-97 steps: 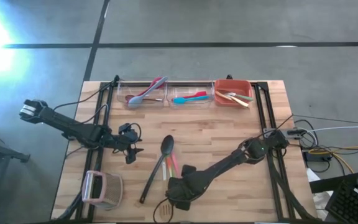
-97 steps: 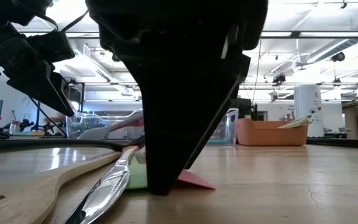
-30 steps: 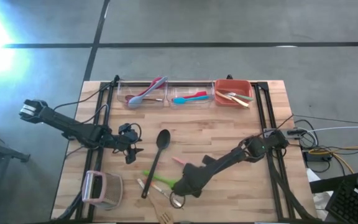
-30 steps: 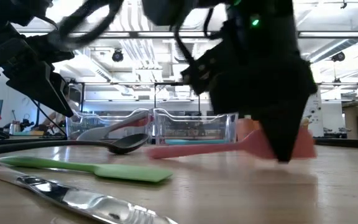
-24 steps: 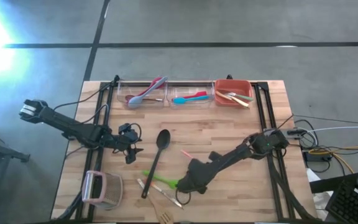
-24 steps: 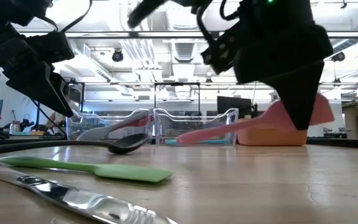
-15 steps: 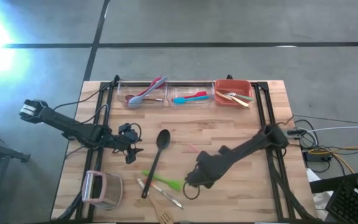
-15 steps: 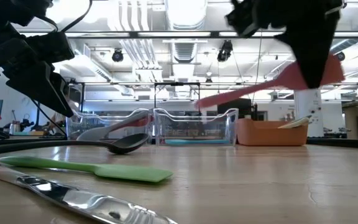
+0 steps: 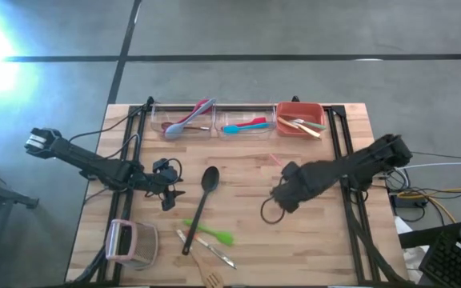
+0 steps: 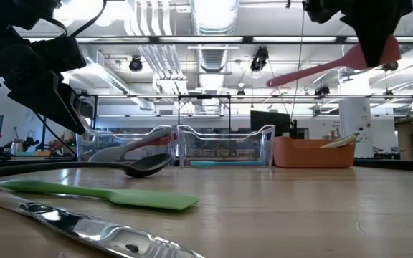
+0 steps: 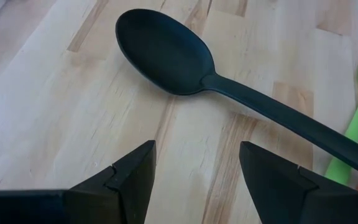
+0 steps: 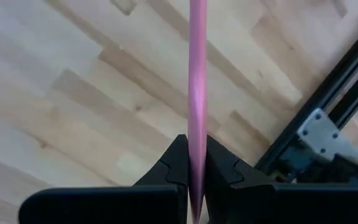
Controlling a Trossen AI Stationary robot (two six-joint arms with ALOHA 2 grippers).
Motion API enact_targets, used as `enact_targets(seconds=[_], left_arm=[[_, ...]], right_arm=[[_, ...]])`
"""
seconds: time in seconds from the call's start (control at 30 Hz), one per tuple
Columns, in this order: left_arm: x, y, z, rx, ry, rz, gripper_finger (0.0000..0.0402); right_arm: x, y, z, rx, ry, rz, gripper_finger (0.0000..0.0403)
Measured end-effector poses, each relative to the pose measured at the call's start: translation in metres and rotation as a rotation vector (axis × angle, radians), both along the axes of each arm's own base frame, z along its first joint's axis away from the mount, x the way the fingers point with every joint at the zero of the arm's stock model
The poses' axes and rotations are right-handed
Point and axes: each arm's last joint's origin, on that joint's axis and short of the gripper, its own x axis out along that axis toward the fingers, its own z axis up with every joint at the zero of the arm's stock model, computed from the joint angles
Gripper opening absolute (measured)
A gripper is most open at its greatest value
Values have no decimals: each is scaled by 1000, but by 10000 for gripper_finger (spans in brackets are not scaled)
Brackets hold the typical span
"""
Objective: Pick & Place Kitchen Items
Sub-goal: Put the pink spatula into the right transparent bin
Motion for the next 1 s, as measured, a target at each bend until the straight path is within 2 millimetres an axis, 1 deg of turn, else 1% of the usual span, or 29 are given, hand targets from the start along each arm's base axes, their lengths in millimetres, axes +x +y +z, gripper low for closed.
enact_targets(seconds=[0.13,0.33,0.53,0.7,0.8,0.9,1.0], left_arm=[[0,0,0,0,-1,1,234],[1,0,1,9,-10,-6,234],[1,0,1,12,-11,-3,234],[1,0,1,14,-12,-1,234],[1,0,1,10,-13,3,234],[1,0,1,8,-13,5,234],[1,0,1,12,-12,1,234]], right_arm=[[-2,-29,7,-34,-7,56,11],[8,-81,11,-74,4,128,11],[18,-132,14,-88,-85,182,11],[29,-166,18,-163,-199,324,11],[32,-185,21,-223,-236,409,11],[34,-205,20,-269,-231,479,11],[36,-221,12,-282,-180,571,11]])
